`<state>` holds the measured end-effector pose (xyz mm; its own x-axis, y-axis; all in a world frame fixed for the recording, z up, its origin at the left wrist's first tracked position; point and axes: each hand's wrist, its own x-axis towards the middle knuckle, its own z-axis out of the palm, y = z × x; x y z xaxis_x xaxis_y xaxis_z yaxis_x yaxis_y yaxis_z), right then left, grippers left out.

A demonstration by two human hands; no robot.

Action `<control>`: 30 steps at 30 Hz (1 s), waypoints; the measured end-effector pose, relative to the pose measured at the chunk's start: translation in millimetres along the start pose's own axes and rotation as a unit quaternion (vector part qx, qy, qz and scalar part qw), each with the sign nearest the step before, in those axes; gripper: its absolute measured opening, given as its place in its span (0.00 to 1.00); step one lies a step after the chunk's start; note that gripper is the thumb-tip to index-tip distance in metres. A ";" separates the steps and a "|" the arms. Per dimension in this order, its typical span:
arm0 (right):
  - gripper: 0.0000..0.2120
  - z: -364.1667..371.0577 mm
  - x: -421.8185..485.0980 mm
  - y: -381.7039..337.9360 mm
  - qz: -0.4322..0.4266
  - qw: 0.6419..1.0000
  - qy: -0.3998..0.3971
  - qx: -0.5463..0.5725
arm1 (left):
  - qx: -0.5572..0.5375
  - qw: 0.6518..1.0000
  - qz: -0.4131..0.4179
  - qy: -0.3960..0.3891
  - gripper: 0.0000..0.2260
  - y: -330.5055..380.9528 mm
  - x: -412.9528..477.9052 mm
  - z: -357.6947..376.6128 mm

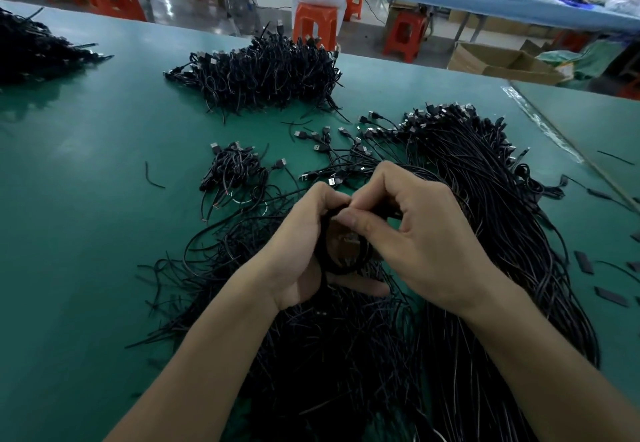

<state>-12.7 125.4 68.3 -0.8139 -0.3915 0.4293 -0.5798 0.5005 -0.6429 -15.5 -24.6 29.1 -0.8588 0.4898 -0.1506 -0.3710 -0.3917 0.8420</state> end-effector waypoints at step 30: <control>0.13 19.8 -18.7 24.1 0.289 0.904 -0.252 -0.187 | 0.232 0.888 0.221 0.330 0.27 3.0 12.2 -35.1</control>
<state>-10.8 129.5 32.3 -0.9195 -0.2359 -0.3144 -0.1112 0.9233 -0.3676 -39.5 -47.1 11.6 -0.9611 -0.2550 0.1058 0.1076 0.0071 0.9942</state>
